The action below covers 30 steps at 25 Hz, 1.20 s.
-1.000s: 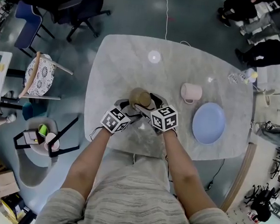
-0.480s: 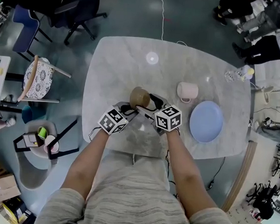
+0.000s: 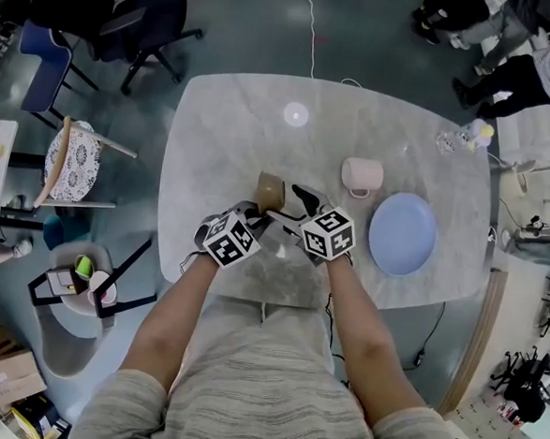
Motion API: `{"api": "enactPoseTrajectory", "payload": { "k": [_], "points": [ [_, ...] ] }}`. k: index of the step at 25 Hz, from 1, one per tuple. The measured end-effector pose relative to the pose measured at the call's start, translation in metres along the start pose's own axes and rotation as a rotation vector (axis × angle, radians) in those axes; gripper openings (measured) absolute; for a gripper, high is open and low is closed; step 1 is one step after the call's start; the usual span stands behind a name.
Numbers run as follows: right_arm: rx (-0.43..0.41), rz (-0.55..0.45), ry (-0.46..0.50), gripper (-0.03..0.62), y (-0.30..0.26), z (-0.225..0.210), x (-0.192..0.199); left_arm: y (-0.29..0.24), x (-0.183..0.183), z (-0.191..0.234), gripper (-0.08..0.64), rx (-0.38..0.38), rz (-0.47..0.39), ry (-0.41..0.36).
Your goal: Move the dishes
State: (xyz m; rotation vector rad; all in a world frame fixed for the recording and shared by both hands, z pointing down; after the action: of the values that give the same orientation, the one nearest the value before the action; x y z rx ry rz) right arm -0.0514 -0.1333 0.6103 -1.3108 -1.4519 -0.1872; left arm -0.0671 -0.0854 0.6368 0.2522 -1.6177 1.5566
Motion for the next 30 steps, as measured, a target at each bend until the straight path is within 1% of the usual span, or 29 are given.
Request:
{"api": "enactPoseTrajectory", "payload": {
  "k": [3,5,8,13,15,17,18,19,20,21,23,27,28,30],
  "points": [
    [0.038,-0.012,0.022,0.411,0.008,-0.007,-0.003,-0.005,0.003,0.000,0.031,-0.030,0.097,-0.114],
    [0.064,-0.024,0.016,0.410,0.015,-0.013,-0.006,-0.008,0.003,0.002,0.031,-0.058,0.163,-0.188],
    [0.091,-0.045,-0.025,0.410,0.028,-0.022,-0.015,-0.013,0.000,0.004,0.031,-0.098,0.252,-0.294],
    [0.121,-0.062,-0.081,0.408,0.038,-0.028,-0.032,-0.024,-0.006,0.009,0.031,-0.164,0.377,-0.436],
    [0.134,-0.051,-0.105,0.408,0.037,-0.030,-0.039,-0.028,-0.008,0.009,0.031,-0.182,0.426,-0.505],
    [0.155,-0.015,-0.118,0.403,0.034,-0.034,-0.043,-0.031,-0.010,0.008,0.031,-0.200,0.467,-0.572],
    [0.167,0.010,-0.119,0.387,0.034,-0.037,-0.043,-0.033,-0.011,0.007,0.031,-0.209,0.486,-0.603],
    [0.180,0.037,-0.118,0.322,0.033,-0.040,-0.043,-0.035,-0.012,0.006,0.031,-0.218,0.505,-0.630],
    [0.194,0.063,-0.119,0.218,0.033,-0.043,-0.042,-0.037,-0.012,0.006,0.031,-0.230,0.524,-0.653],
    [0.207,0.087,-0.123,0.195,0.033,-0.046,-0.040,-0.038,-0.012,0.006,0.031,-0.244,0.544,-0.674],
    [0.229,0.133,-0.137,0.197,0.033,-0.050,-0.035,-0.039,-0.009,0.008,0.031,-0.288,0.593,-0.723],
    [0.273,0.239,-0.132,0.210,0.033,-0.054,-0.024,-0.040,0.000,0.014,0.031,-0.378,0.709,-0.861],
    [0.280,0.262,-0.135,0.199,0.033,-0.054,-0.022,-0.041,0.001,0.016,0.031,-0.392,0.730,-0.891],
    [0.293,0.293,-0.150,0.149,0.034,-0.055,-0.017,-0.041,0.001,0.017,0.031,-0.406,0.755,-0.939]
  ]
}}
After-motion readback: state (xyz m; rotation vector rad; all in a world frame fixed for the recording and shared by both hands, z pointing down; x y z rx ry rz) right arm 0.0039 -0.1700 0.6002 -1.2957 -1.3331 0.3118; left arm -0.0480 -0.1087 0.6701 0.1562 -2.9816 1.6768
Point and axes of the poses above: the fingertips, and each gripper's own axes: y backward along the fingers, z to its left, x out of its underside, the point moved 1 cm from there along y, backward along the fingers, and after that the axes turned 4 degrees about x, right-handed, at the moved point
